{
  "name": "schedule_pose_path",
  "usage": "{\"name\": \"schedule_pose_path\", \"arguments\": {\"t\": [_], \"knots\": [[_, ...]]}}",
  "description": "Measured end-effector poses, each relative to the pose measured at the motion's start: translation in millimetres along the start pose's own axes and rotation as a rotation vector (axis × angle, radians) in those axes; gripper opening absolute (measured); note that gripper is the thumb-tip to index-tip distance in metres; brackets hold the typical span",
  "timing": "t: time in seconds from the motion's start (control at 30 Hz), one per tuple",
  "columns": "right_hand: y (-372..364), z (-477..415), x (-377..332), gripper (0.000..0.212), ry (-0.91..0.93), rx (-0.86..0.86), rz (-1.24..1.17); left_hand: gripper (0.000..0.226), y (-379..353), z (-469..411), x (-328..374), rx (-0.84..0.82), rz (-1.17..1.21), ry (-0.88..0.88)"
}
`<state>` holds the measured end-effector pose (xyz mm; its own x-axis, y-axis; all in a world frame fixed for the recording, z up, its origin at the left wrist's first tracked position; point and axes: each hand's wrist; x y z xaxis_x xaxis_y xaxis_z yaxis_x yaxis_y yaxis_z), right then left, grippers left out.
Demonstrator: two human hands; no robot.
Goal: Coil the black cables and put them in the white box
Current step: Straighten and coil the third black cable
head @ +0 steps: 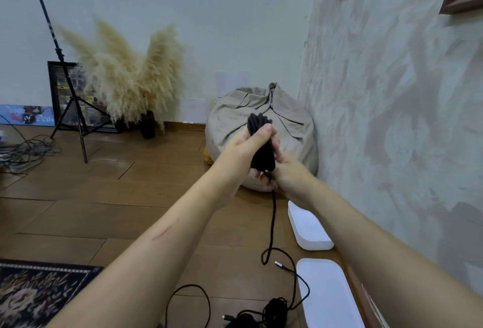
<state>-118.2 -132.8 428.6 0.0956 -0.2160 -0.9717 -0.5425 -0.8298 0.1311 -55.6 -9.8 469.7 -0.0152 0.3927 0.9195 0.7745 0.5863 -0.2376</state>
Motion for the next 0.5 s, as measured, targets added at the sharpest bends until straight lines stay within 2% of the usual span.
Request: {"name": "schedule_pose_path", "arguments": {"t": [0.1, 0.17, 0.23, 0.4, 0.5], "knots": [[-17.4, 4.5, -1.5, 0.025, 0.033, -0.069, 0.234, 0.030, 10.4, -10.5, -5.3, 0.159, -0.199, -0.100], [-23.5, 5.8, -5.1, 0.024, 0.053, -0.114, 0.333, 0.045, 21.0, -17.7, -12.7, 0.257, -0.401, -0.171], [-22.1, 6.1, -12.1, 0.027, 0.074, -0.131, 0.436, 0.054, 33.8, -24.1, -19.1, 0.319, -0.480, -0.189], [-0.6, 8.2, -38.2, 0.024, 0.132, -0.139, 0.505, 0.031, 57.7, -30.7, -34.5, 0.354, -0.678, -0.137], [0.6, 10.7, -50.0, 0.025, 0.251, -0.171, 0.623, 0.038, 55.1, -27.6, -40.5, 0.290, -0.698, -0.102]]}}
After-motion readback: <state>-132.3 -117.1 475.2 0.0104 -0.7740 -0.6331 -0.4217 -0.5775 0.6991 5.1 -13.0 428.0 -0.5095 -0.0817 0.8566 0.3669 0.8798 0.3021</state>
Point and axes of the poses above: each hand's wrist, its own z-axis away from the middle knuckle, its own y-axis out of the back of the hand, x = y × z, and after that the axes turned 9 degrees about x, right-handed
